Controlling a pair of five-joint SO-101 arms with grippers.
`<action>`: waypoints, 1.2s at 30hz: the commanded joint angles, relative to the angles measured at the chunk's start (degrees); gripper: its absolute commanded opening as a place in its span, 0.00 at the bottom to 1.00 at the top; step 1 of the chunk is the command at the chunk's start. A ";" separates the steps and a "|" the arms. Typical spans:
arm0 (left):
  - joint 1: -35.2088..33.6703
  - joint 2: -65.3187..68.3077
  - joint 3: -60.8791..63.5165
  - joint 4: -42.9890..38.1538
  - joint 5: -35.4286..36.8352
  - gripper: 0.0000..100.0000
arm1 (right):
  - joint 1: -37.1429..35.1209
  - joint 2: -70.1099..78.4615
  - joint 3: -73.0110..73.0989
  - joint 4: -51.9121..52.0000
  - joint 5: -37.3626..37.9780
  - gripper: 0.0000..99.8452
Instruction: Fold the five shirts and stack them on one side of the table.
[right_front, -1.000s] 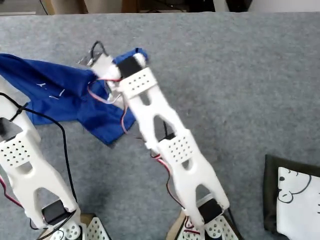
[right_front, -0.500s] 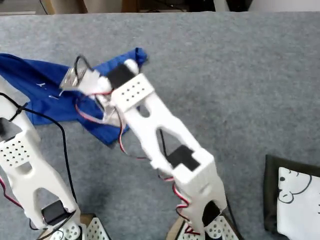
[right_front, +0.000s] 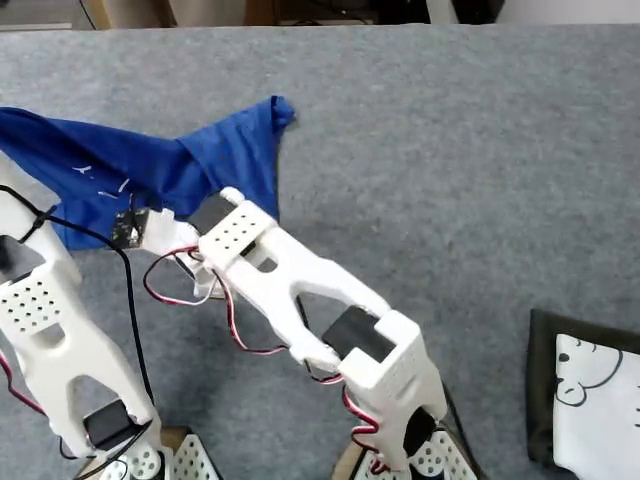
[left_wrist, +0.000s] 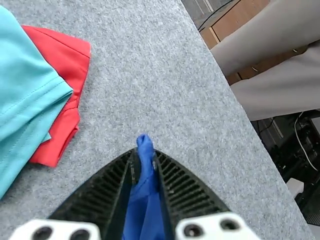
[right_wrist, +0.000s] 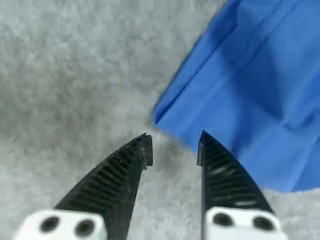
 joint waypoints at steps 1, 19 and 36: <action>-0.62 -0.84 -1.58 -1.49 -0.26 0.02 | -1.10 1.27 -1.36 -1.67 0.35 0.16; -0.62 -0.84 -1.58 -1.49 -0.26 0.02 | 0.40 15.34 -17.01 5.71 0.26 0.16; -0.62 -0.84 -1.58 -1.41 -0.26 0.02 | 3.21 35.21 -48.66 28.84 2.81 0.00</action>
